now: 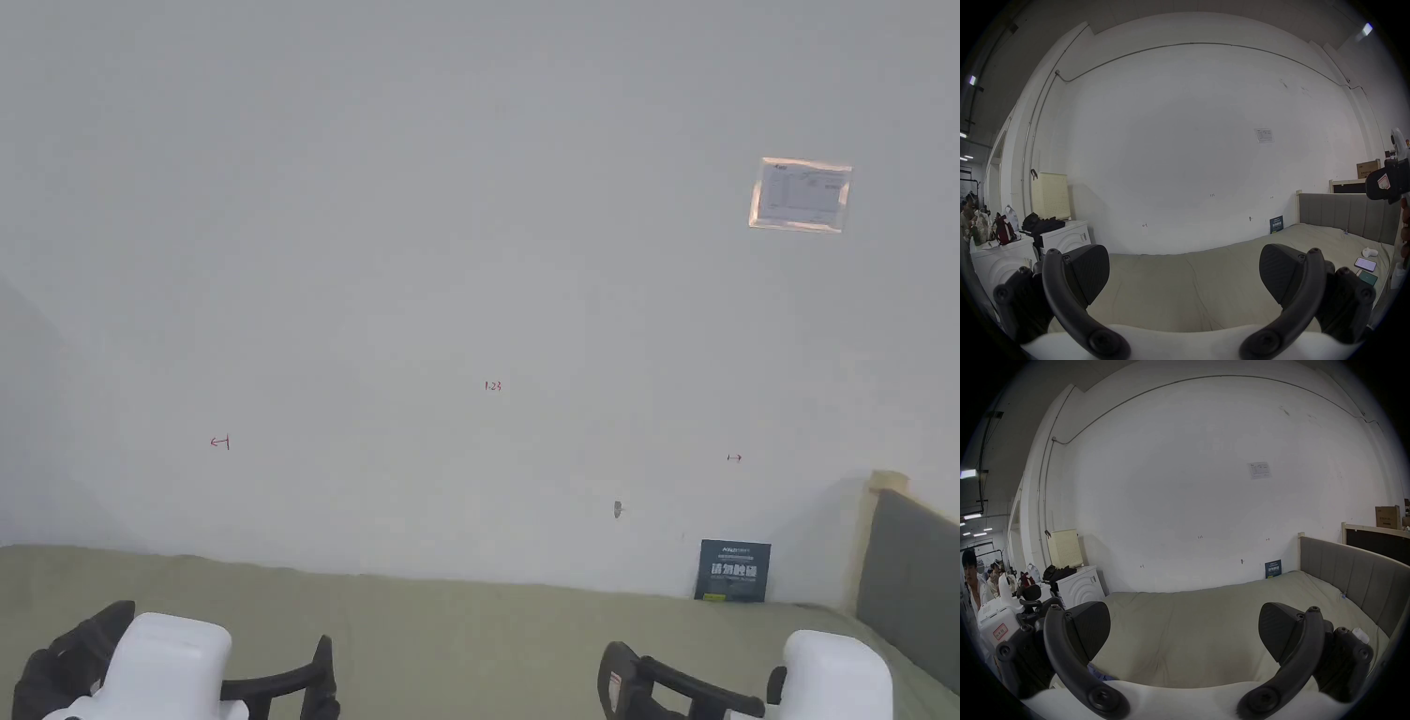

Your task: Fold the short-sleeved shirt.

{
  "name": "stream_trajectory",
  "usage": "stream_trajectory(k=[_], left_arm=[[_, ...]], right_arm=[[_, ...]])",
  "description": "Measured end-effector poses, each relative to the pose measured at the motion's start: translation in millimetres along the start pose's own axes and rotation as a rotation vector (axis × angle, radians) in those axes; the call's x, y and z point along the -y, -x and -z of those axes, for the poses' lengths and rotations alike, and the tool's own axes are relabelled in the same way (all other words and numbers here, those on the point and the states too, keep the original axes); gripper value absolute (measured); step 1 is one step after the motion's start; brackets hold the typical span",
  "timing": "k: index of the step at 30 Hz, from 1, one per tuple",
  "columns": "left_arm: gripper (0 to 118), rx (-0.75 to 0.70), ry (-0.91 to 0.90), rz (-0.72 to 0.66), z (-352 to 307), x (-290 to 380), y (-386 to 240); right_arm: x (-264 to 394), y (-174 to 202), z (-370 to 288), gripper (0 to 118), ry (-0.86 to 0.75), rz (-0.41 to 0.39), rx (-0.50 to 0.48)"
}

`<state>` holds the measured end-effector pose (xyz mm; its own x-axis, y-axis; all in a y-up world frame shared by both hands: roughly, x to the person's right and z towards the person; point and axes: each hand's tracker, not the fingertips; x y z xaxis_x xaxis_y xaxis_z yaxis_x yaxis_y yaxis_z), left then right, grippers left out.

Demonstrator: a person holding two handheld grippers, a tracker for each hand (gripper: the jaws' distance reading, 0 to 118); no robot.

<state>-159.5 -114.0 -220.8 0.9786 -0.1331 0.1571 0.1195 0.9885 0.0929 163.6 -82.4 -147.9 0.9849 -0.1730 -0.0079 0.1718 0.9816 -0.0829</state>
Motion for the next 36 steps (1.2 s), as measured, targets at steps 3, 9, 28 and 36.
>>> stream_trajectory(k=[3,9,28,36], left_arm=[[118,0.003,0.004,-0.015,0,0,1],[118,0.001,0.013,-0.013,2,2,1],[118,0.009,0.036,-0.013,4,8,-8],[118,0.015,0.034,-0.025,2,7,-9]], right_arm=[[0,0,1,118,0.006,0.017,-0.009],[1,-4,3,118,0.011,0.047,-0.015],[11,-11,7,118,-0.064,-0.03,0.017],[24,-9,18,118,-0.115,-0.175,0.043]])
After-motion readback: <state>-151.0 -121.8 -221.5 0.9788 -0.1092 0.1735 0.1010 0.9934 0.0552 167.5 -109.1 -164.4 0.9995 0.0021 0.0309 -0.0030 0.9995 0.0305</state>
